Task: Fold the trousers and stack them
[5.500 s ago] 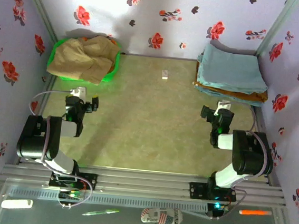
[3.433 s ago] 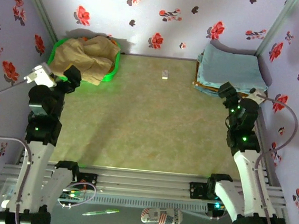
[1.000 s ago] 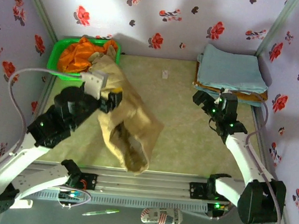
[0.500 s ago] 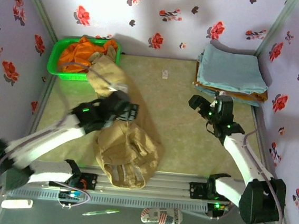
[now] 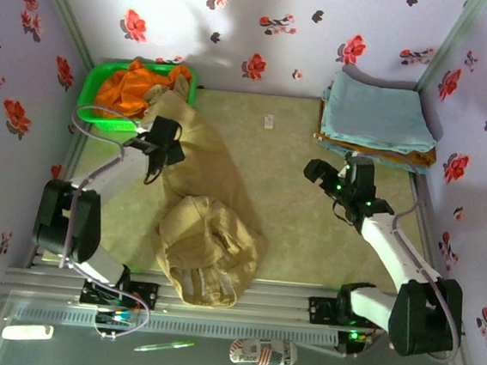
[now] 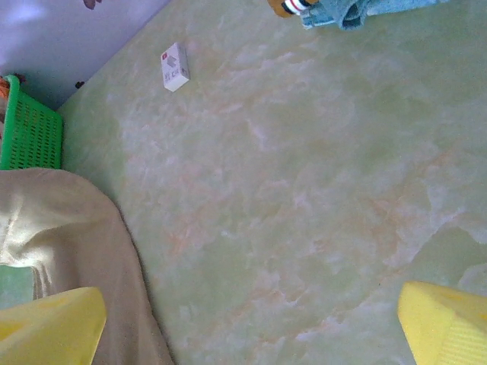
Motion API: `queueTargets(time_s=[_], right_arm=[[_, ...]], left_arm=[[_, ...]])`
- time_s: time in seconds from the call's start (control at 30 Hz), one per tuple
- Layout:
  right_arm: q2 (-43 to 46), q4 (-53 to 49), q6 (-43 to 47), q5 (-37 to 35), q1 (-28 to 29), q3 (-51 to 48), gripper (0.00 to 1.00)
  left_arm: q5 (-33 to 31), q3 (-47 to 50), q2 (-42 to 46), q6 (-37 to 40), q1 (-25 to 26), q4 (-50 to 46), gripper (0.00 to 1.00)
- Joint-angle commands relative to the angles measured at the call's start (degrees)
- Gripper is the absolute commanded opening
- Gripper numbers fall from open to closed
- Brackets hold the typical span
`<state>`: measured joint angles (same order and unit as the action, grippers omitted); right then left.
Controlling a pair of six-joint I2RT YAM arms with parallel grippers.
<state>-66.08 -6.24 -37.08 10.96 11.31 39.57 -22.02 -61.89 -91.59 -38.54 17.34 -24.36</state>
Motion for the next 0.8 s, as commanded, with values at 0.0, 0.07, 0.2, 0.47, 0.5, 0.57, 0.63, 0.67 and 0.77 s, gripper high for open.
queueTargets(time_s=[0.0,0.07,0.2,0.47,0.5,0.57,0.63,0.67,0.77], right_arm=[[-1.37,1.76,0.23,0.9,0.42,0.04,0.99],[-2.0,1.75,0.46,0.6,0.46,0.34,0.99],[-1.86,0.41,1.04,-0.23,0.41,1.11,0.99],[0.9,-1.82,1.26,-1.09,0.41,1.99,0.99],[1.16,-2.01,1.29,-1.25,0.45,2.03,0.99],[1.47,-2.27,1.35,-1.77,0.45,2.16,0.99],[1.54,-2.46,1.48,-2.34,0.41,2.12,0.99],[1.57,-2.55,1.47,-2.62,0.38,2.12,0.99],[1.23,-2.69,1.55,-2.28,0.55,2.3,0.99]], left_arm=[[6.37,-4.39,-9.7,5.16,-0.61,3.05,1.0],[8.19,-6.07,-14.4,5.65,-0.65,4.15,0.94],[9.49,-4.07,-18.45,4.71,-0.95,8.4,0.75],[13.4,-0.23,-14.95,7.28,-0.3,12.32,0.0],[13.42,-0.07,-12.55,8.58,0.52,12.16,0.0],[10.48,-0.61,-6.89,11.83,3.79,10.86,0.0],[5.92,-1.37,-0.63,15.69,7.89,10.57,0.0],[4.37,-1.55,2.55,17.38,9.67,11.0,0.0],[5.15,-2.54,9.58,22.46,13.2,13.45,0.0]])
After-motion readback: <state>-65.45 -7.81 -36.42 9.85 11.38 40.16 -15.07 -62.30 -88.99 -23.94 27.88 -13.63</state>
